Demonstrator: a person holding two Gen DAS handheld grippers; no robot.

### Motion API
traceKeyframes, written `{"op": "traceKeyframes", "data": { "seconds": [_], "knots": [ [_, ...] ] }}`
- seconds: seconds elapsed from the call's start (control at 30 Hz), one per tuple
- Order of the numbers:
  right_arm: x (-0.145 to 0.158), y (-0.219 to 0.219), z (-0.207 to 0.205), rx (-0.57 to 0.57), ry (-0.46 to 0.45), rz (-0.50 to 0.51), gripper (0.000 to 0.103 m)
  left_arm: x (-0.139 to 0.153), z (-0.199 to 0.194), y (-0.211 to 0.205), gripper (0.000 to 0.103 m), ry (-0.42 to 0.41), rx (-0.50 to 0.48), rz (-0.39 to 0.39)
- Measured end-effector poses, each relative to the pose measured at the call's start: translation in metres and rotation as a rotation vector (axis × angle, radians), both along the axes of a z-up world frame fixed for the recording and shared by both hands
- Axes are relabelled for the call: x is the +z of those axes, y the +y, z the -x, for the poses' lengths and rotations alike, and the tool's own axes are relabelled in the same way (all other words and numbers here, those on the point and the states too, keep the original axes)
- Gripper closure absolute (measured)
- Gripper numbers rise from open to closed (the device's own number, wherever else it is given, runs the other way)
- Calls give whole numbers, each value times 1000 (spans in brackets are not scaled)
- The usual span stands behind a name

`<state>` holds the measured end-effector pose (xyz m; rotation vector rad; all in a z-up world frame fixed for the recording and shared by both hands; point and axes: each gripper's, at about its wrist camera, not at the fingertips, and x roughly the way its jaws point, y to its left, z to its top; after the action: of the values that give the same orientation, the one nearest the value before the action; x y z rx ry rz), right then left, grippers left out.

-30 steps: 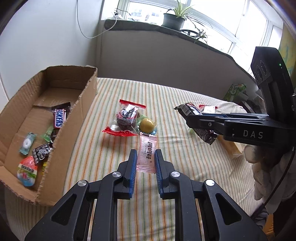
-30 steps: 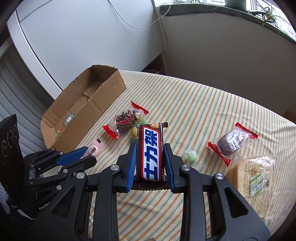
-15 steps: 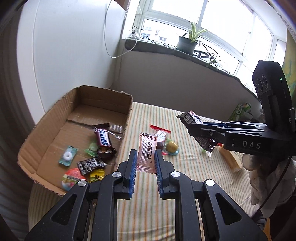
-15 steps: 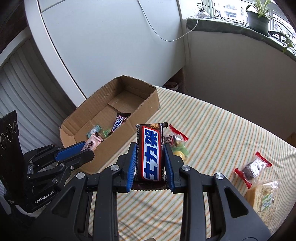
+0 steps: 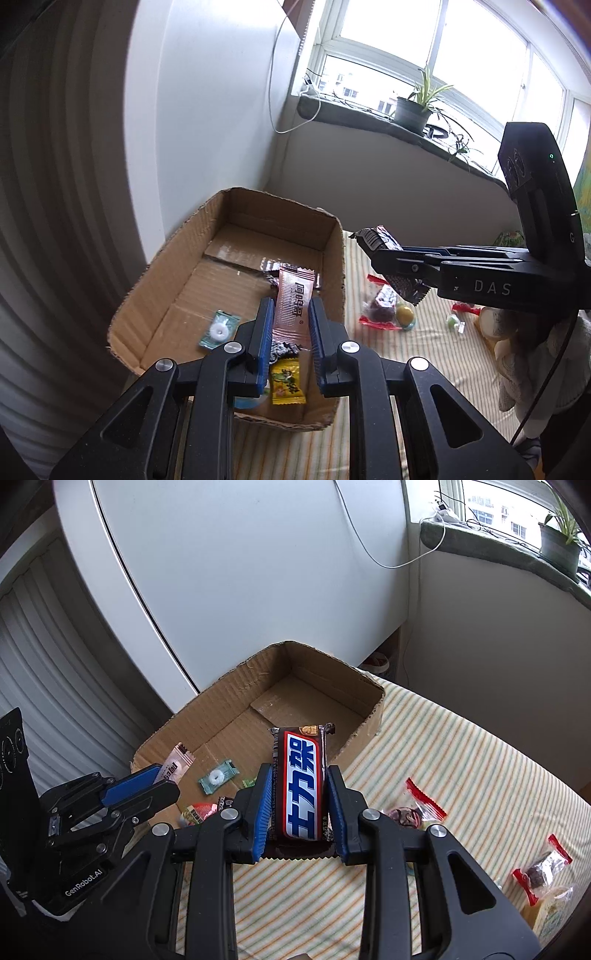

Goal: Organize snacks
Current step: 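Carry the blue bar and pink candy into the box and open both tools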

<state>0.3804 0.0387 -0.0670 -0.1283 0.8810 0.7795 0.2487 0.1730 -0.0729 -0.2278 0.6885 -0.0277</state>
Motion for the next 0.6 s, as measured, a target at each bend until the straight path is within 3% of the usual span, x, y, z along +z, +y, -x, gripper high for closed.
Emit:
{"op": "traceKeyframes", "data": {
  "seconds": [0.47,0.53,0.6],
  "knots": [
    [-20,52,-29,30,18,40,73,-16,-18,34,85,17,59,-1],
    [-22,55,-30,25,15,48,66,-18,-21,35,84,22,68,-2],
    [-22,55,-31,9,9,46,40,-20,-24,37,73,35,78,-4]
  ]
}}
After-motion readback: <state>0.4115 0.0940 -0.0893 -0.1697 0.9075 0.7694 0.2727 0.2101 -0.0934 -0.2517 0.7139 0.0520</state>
